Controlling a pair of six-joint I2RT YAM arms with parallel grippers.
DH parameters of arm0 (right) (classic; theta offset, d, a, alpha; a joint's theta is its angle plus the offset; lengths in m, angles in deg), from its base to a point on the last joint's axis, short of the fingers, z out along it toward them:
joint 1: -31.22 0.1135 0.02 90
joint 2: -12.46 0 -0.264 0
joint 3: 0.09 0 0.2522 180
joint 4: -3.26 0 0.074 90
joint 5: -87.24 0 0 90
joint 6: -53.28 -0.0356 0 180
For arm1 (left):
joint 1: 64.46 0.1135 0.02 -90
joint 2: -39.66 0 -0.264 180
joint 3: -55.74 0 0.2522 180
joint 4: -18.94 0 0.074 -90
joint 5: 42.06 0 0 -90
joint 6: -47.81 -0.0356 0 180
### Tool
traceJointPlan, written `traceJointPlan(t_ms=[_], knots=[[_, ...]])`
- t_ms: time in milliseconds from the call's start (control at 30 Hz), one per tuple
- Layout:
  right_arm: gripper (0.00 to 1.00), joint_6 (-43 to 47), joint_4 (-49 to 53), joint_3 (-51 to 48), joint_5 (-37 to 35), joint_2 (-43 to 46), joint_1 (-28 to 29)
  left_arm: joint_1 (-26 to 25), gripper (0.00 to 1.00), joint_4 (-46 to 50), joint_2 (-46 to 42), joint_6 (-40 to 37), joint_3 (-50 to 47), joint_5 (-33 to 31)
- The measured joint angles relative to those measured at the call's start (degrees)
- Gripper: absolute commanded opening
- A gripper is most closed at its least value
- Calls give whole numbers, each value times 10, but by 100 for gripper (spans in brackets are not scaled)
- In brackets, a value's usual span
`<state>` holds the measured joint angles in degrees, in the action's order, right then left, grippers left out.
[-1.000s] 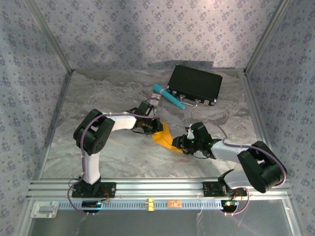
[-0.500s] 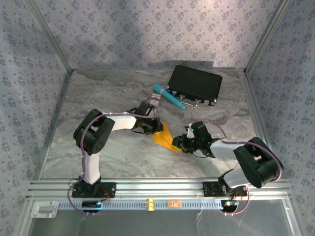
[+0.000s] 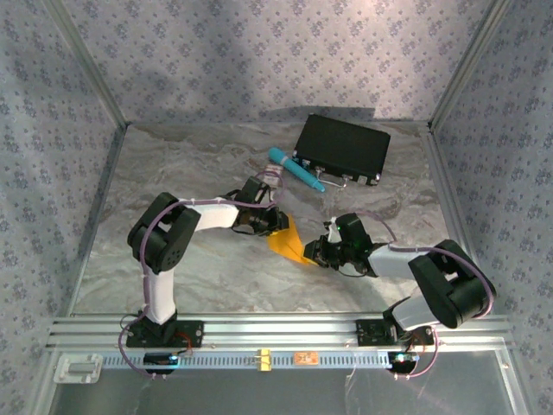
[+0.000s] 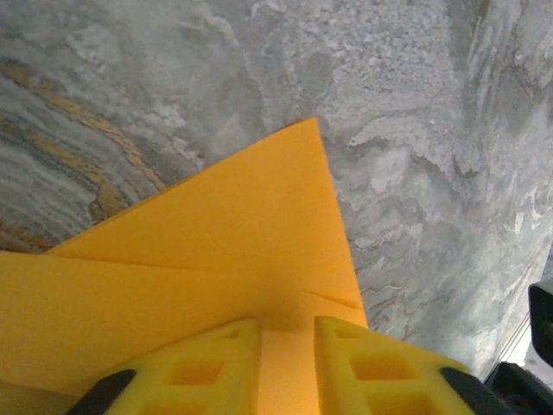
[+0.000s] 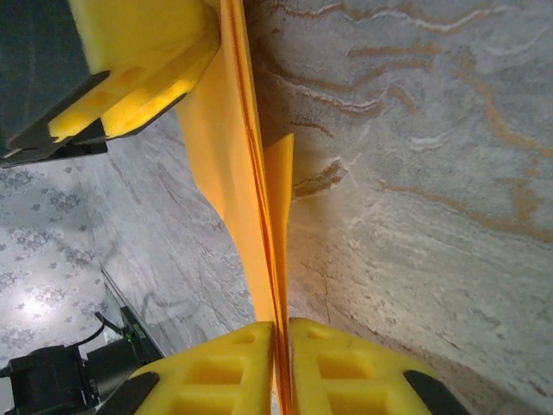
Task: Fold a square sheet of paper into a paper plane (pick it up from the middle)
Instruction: Turn over the paper at the center of the table.
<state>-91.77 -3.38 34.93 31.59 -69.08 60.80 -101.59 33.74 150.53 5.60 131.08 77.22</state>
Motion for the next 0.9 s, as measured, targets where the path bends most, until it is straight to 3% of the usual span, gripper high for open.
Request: traceJointPlan(t_ms=[133,233,600,900], knots=[[9,10,10,0,-1,7,0,0,49,5,-28,-1,-7,-5],[9,24,35,1,-12,30,0,0,56,11,-63,-3,-11,-12],[9,125,189,45,-123,164,21,2,60,33,-177,-1,-34,-84],[8,206,332,99,-233,232,41,11,59,35,-203,14,-67,-122]])
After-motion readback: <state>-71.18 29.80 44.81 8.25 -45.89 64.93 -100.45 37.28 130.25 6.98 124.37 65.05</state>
